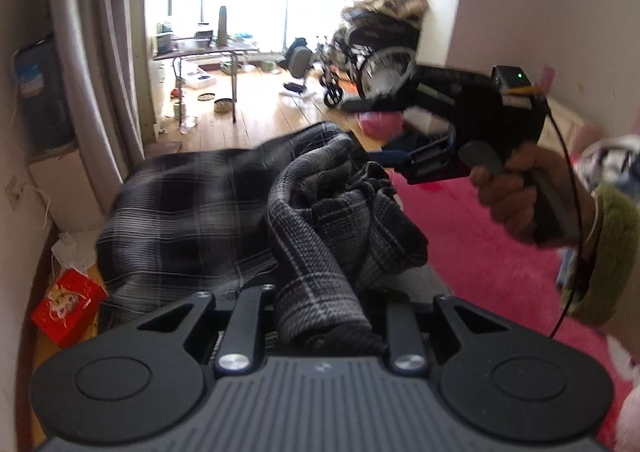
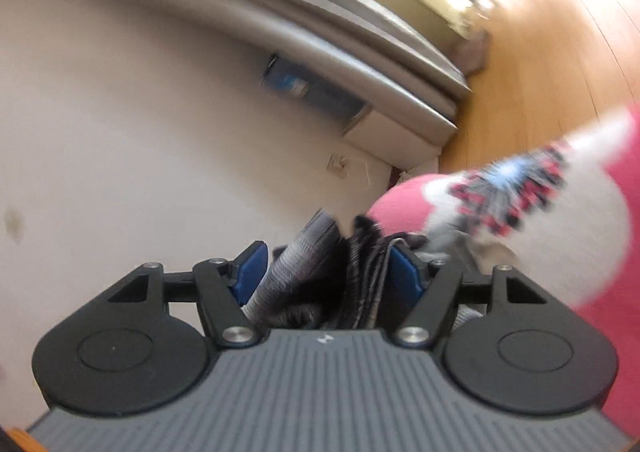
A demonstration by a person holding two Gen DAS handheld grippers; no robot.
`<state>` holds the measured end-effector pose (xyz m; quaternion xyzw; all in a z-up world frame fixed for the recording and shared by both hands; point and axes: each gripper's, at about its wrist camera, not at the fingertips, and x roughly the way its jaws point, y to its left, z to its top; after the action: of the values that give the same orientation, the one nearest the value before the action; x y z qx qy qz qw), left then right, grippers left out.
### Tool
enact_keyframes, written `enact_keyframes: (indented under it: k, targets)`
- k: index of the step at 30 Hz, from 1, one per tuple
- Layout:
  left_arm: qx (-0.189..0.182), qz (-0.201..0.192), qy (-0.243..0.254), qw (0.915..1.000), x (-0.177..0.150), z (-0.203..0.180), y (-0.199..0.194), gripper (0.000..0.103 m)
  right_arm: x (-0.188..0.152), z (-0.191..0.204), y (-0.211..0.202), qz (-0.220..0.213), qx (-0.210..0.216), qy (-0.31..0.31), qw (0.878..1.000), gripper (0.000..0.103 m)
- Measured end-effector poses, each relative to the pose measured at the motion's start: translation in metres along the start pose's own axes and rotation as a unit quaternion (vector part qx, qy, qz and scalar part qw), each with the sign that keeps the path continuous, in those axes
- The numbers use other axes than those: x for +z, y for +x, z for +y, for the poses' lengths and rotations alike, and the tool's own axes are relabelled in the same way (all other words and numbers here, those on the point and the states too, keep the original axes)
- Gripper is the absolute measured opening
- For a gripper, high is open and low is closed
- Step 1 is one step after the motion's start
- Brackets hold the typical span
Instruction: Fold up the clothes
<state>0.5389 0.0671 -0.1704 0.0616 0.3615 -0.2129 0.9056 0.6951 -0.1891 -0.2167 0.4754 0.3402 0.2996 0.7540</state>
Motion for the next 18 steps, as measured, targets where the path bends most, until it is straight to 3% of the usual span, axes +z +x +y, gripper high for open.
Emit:
enact_keyframes:
  k: [5,10,15,18]
  targets:
    - [-0.008,0.008,-0.028,0.9995,0.003,0.007,0.0,0.024,-0.018,-0.028,-0.036,-0.041,0.041,0.1,0.993,0.072]
    - [-0.05,0.025,-0.124,0.9907,0.006,0.038,-0.001,0.025,-0.059,-0.014,-0.034,0.015,0.085,0.13,0.988,0.073]
    - [-0.096,0.041,-0.203,0.9737,0.005,0.066,0.005,0.036,-0.085,0.004,-0.004,0.06,0.038,0.118,0.99,0.073]
    - [-0.11,0.038,-0.216,0.9693,0.0,0.077,0.006,0.041,-0.098,0.007,0.003,0.076,0.025,0.132,0.988,0.073]
